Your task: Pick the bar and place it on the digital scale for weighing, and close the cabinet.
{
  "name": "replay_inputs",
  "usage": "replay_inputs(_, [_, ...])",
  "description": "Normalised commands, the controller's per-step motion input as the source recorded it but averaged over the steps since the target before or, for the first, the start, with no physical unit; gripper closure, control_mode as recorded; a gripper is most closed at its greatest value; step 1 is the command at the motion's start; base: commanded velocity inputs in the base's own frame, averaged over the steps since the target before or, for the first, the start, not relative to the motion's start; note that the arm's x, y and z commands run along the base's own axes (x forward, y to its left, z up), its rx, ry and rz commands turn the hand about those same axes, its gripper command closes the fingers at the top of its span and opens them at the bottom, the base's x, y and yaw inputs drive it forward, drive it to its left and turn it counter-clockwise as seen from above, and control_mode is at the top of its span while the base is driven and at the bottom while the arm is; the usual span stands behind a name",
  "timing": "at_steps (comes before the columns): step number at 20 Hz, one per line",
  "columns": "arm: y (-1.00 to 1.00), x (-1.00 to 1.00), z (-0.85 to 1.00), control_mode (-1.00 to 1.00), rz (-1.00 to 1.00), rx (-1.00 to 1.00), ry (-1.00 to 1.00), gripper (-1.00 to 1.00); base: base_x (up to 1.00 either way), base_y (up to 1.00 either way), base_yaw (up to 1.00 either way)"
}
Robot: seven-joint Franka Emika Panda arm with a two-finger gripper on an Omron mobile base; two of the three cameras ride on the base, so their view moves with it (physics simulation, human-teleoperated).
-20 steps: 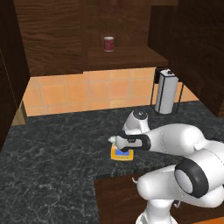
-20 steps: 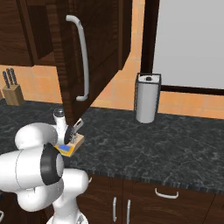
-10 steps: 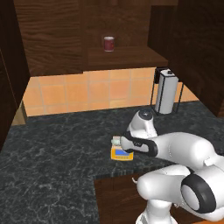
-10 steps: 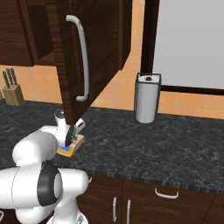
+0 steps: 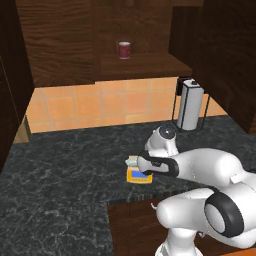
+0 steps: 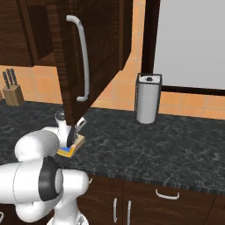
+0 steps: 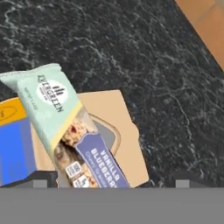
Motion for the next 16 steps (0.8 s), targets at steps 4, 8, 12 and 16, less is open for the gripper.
replay_inputs(4, [0.00, -0.48, 0.16, -1.00, 0.01, 0.00, -0.16, -1.00, 0.00, 0.00, 0.00])
replay_inputs(8, [0.00, -0.47, 0.28, -1.00, 0.01, 0.00, -0.18, -1.00, 0.00, 0.00, 0.00])
replay_inputs(12, [0.08, -0.62, 0.62, -1.00, 0.00, 0.00, -0.23, -1.00, 0.00, 0.00, 0.00])
replay_inputs(16, [0.00, -1.00, 0.90, -1.00, 0.04, -0.17, -0.28, -1.00, 0.00, 0.00, 0.00])
